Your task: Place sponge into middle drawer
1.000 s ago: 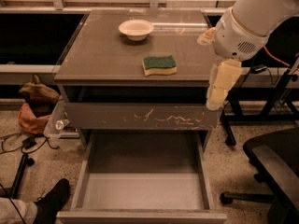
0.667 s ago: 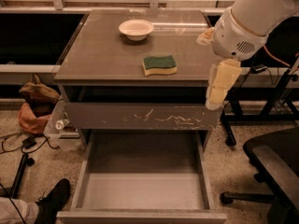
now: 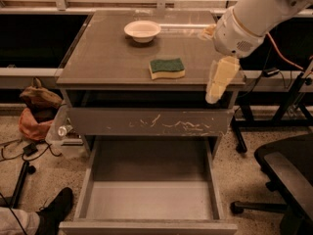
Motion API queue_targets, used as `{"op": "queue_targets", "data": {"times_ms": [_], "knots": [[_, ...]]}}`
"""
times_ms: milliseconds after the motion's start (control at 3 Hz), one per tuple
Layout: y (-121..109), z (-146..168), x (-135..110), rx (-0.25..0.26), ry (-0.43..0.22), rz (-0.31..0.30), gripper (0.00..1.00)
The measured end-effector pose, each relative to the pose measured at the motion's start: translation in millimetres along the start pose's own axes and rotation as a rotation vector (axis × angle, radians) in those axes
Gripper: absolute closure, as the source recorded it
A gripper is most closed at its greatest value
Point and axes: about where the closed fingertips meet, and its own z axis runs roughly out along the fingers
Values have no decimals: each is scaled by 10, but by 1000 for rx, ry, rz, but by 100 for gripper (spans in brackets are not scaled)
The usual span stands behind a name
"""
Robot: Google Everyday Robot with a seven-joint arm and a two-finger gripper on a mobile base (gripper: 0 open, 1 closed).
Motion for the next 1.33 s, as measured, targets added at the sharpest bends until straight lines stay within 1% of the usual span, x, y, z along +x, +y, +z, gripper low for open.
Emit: {"op": "queue_targets", "data": {"times_ms": [333,667,1000,1333], "knots": [[-357,236,74,10,-30,-18,0],[-645,515,190,-15,-81,-9,0],[-888,816,224,-54,-118,-3,0],[-1157,1113,151,-84,-142,-11,0]]}}
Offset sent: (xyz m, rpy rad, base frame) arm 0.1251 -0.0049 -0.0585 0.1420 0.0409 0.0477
